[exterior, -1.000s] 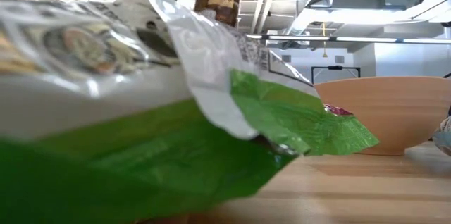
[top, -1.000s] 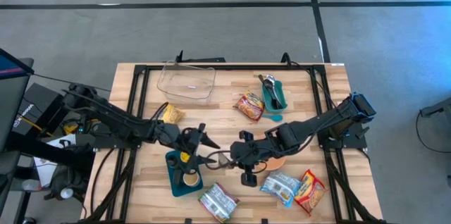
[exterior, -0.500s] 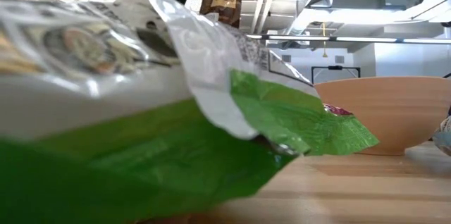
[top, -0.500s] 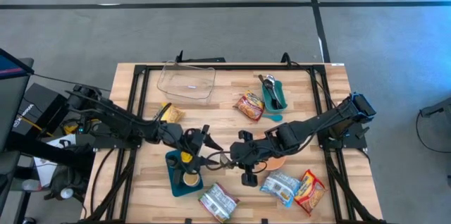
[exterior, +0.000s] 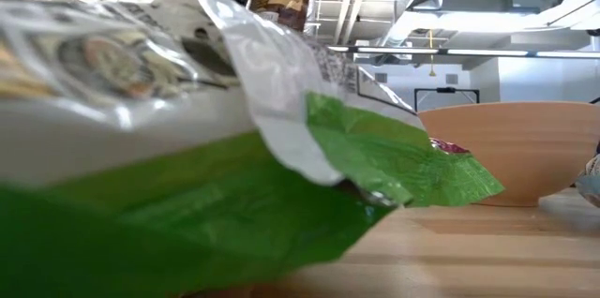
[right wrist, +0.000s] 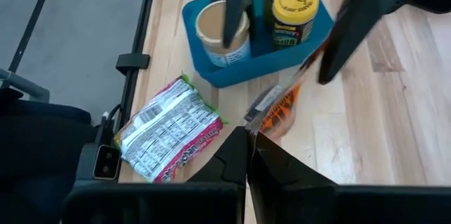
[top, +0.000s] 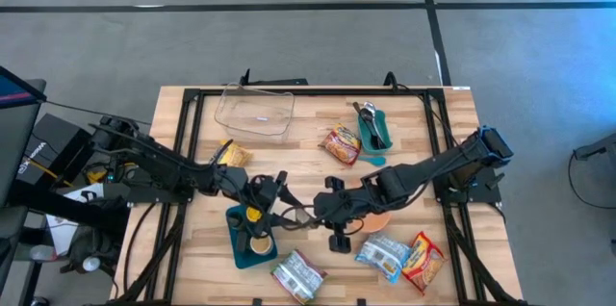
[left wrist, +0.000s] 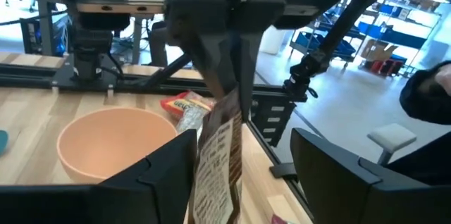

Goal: Pick & Place Food Item
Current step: Put the orange seasoning pack into the blue bin

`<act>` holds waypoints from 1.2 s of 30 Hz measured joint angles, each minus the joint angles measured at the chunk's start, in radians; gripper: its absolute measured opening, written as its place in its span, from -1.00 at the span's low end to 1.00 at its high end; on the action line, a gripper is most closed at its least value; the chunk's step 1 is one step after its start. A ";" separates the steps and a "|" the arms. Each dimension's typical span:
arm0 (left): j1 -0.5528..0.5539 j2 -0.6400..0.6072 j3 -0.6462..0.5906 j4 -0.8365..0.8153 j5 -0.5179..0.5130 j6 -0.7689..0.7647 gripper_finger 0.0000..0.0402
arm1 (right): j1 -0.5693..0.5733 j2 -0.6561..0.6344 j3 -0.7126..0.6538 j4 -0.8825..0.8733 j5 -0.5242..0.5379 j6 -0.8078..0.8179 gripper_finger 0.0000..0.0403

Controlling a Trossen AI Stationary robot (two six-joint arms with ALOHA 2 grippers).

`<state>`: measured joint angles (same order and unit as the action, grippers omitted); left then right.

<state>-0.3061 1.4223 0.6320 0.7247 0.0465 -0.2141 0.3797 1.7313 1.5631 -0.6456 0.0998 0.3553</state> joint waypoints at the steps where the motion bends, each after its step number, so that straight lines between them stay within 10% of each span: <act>1: 0.000 0.000 0.000 0.001 0.001 0.000 0.10 | -0.004 0.000 0.000 0.000 0.000 -0.001 -1.00; 36: 0.000 0.000 0.000 -0.007 -0.002 0.000 -0.87 | -0.016 0.000 0.000 0.003 0.000 -0.042 -1.00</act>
<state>-0.3061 1.4223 0.6323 0.7177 0.0448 -0.2142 0.3637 1.7313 1.5631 -0.6422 0.0998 0.3134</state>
